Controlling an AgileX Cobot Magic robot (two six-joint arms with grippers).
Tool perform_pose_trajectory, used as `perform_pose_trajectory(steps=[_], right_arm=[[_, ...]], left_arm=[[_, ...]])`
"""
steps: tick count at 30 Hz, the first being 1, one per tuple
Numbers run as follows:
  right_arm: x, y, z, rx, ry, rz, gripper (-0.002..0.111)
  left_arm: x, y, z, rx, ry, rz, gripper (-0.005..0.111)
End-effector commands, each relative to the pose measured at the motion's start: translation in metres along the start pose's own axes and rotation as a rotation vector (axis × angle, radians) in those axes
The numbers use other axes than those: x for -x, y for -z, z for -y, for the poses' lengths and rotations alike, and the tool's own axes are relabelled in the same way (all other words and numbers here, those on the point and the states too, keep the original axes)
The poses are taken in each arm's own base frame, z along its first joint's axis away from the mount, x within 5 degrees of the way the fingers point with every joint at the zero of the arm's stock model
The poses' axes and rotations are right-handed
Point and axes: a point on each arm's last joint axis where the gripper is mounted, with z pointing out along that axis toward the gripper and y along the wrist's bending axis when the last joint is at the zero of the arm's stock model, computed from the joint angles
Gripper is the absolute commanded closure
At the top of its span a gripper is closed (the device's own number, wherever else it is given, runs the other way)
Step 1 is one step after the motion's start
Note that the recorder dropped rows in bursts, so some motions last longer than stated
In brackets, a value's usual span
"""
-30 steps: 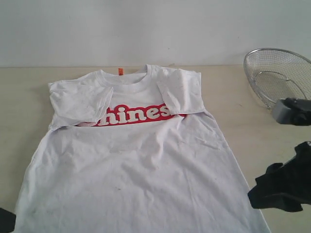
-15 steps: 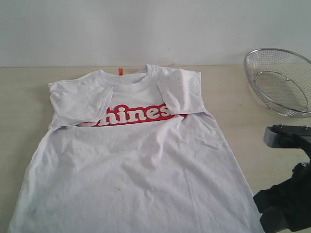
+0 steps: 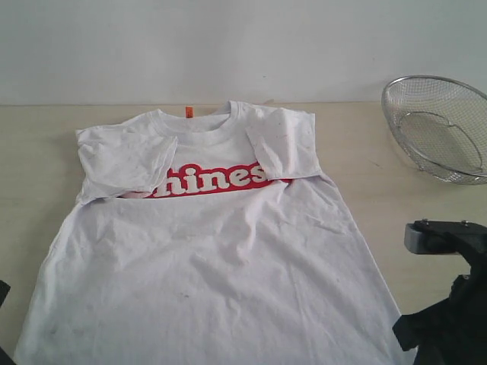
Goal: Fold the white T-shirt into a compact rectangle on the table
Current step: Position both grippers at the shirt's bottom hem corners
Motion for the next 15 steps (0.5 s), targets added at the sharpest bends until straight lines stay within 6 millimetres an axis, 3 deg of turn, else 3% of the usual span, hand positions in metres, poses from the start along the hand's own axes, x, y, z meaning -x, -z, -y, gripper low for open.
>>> perform_pose_trajectory(steps=[1,15], right_arm=[[-0.0051,-0.0101,0.0033,-0.01,-0.004,-0.047,0.064],[-0.0052,-0.0129,0.0038,-0.007,-0.011,-0.042,0.064]], left_arm=[[-0.0018,-0.0106,-0.0033,-0.019,0.063,-0.014,0.102],[-0.0021,-0.011,-0.0064,0.012,0.109,-0.033,0.102]])
